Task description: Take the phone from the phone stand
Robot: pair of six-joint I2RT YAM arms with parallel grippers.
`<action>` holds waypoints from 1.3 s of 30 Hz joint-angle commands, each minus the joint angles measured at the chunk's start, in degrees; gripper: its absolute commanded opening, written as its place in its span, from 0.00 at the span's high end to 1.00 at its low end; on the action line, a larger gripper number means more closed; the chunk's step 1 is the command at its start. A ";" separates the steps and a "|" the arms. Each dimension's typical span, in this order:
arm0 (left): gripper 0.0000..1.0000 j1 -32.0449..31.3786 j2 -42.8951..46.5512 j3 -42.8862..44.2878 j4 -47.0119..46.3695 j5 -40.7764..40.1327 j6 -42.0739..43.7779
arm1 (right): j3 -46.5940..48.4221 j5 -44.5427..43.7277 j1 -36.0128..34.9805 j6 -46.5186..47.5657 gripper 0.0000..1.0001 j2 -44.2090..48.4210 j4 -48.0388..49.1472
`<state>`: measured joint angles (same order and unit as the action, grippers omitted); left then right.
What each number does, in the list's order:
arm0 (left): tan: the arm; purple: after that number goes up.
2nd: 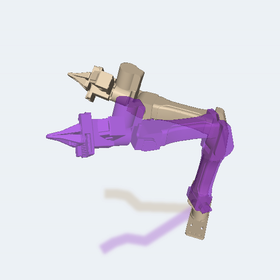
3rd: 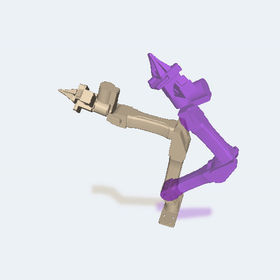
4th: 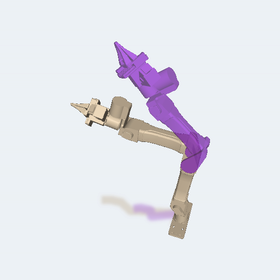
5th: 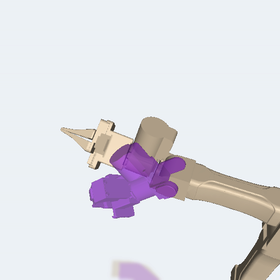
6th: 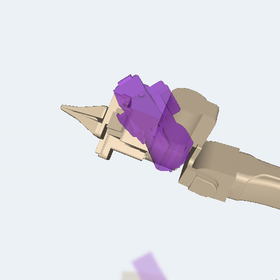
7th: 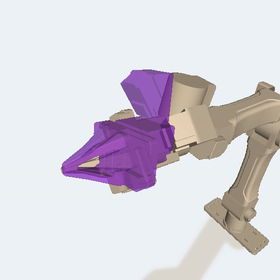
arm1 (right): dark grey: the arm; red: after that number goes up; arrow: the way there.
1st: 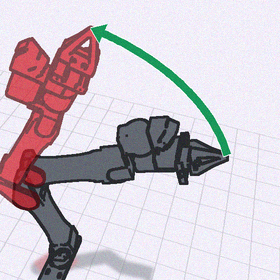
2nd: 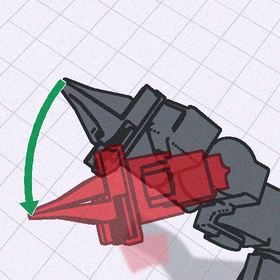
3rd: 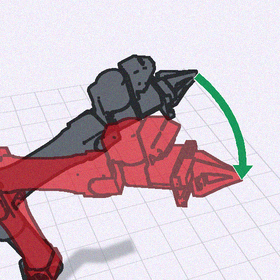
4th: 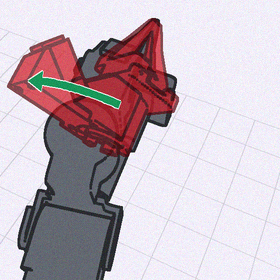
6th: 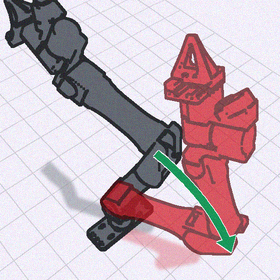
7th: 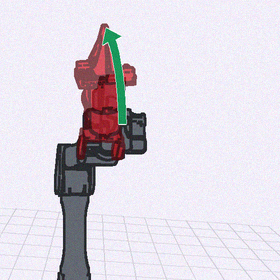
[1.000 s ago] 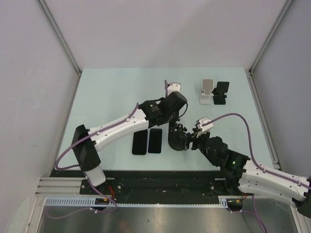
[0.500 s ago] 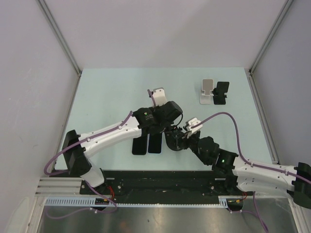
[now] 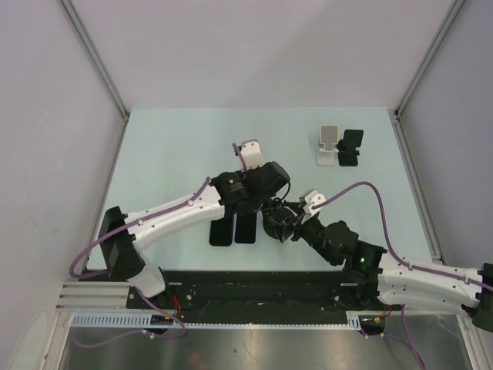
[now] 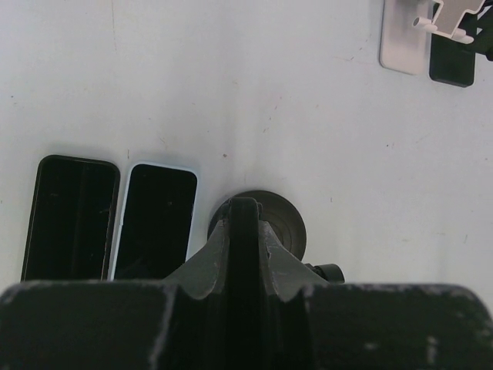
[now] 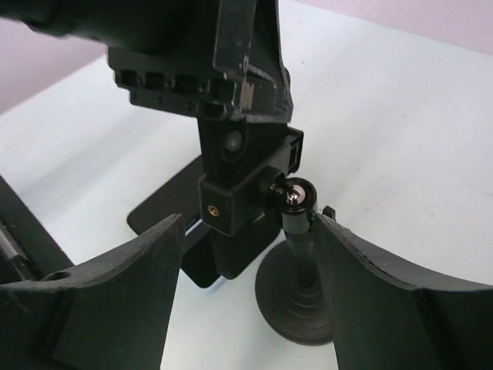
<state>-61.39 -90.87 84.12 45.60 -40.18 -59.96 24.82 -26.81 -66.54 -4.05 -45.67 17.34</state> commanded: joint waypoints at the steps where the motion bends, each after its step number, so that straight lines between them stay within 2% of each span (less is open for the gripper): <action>1: 0.96 -0.58 1.58 3.16 -5.88 -3.50 -3.49 | 1.72 2.90 -0.60 -0.69 0.28 3.48 -0.47; 11: 0.96 -0.58 1.57 3.69 -5.96 -1.56 -4.37 | 1.64 0.89 -0.95 -0.78 0.28 -3.19 8.31; 19: 0.96 -0.67 1.40 3.95 -5.96 -1.12 -4.72 | 1.55 -5.79 -4.55 0.28 0.30 -10.49 15.60; 29: 0.96 -0.67 0.78 4.74 -5.97 0.54 -4.11 | 1.55 -17.74 -6.14 0.19 0.36 -14.88 18.51; 32: 0.96 -0.67 1.05 4.65 -5.96 0.54 -3.58 | 1.64 -19.07 -6.23 0.45 0.45 -15.59 18.25; 34: 0.96 -0.67 1.05 4.74 -5.97 0.63 -2.79 | 1.64 -19.07 -6.23 0.45 0.55 -15.33 17.55; 35: 0.97 -0.58 1.05 4.92 -5.97 0.63 -2.27 | 1.55 -18.98 -6.23 0.54 0.60 -15.07 17.20; 36: 0.97 -0.66 0.87 5.35 -6.05 0.46 -0.96 | 1.64 -18.72 -6.23 0.71 0.72 -14.54 16.94; 38: 0.97 -0.67 0.78 5.71 -5.97 0.28 0.19 | 1.55 -18.63 -6.14 1.42 0.79 -13.84 15.71; 39: 0.97 -0.67 0.52 6.23 -6.05 0.11 1.59 | 1.55 -18.46 -5.97 1.50 0.86 -12.87 15.01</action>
<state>-61.54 -91.72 84.75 44.47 -39.88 -59.94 24.88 -42.04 -73.03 -3.60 -60.71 32.40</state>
